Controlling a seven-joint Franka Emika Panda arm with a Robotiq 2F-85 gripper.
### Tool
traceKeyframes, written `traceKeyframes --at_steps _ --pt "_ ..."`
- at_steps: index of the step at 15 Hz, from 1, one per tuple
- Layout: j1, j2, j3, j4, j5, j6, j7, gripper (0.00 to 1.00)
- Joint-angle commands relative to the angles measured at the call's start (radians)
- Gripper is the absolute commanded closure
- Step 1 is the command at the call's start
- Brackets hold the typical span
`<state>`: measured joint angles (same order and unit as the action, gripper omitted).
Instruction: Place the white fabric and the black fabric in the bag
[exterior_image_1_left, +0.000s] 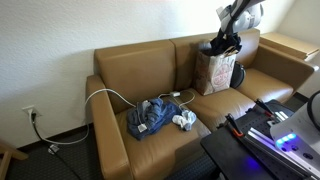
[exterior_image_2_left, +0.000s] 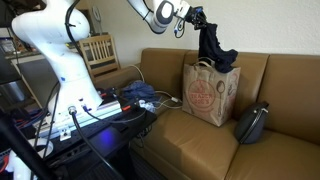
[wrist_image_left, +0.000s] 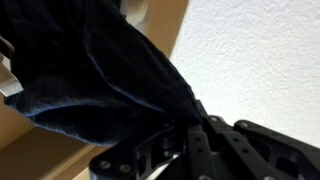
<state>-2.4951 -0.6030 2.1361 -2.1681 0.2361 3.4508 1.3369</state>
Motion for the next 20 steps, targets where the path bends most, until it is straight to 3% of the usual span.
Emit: traceKeyframes --at_steps 1,6,8,11,13,14,16,20 --pt "0.035 0.051 0.085 -0.067 -0.096 0.003 -0.029 1.0" --pt "0.06 0.04 0.149 -0.064 -0.098 -0.033 0.019 1.0" --pt "0.014 0.103 0.136 -0.12 -0.113 -0.031 0.018 1.0" --pt "-0.034 0.116 0.059 -0.134 -0.076 -0.074 0.043 1.0" --pt "-0.027 0.028 0.018 -0.078 -0.01 -0.15 0.097 1.0" --pt "-0.035 0.012 0.004 -0.069 0.002 -0.188 0.107 0.73" --pt "-0.07 0.041 0.034 -0.091 -0.002 -0.215 0.1 0.67" --pt "-0.114 0.076 0.055 -0.113 -0.011 -0.223 0.099 0.38"
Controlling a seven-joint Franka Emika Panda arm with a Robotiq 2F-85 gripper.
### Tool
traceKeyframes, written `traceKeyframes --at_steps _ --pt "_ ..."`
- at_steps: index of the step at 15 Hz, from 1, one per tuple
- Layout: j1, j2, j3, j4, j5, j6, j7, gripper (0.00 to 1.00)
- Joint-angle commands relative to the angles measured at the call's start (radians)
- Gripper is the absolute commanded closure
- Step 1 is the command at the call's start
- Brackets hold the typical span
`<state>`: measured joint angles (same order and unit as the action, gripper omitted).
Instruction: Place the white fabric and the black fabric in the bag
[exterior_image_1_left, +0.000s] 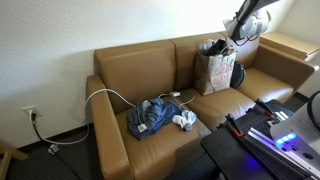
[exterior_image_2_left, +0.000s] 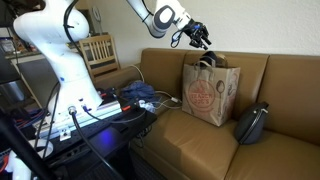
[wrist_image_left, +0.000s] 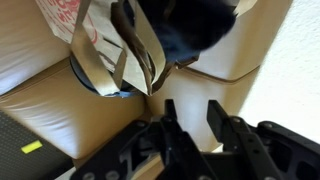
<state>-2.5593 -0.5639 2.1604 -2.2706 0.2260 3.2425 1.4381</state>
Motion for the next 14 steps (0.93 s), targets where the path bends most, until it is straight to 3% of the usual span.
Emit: traceKeyframes --at_steps 1,5,11,12,14 --pt "-0.059 0.045 0.031 -0.008 0.001 -0.014 0.002 0.29" --pt "0.026 0.079 -0.045 0.021 0.054 -0.061 -0.034 0.02" --pt "0.327 0.148 -0.219 0.054 0.131 0.004 -0.028 0.0" --pt "0.258 0.076 -0.185 0.072 0.109 -0.011 -0.002 0.0" --pt "0.294 0.087 -0.198 0.076 0.113 -0.014 -0.002 0.0"
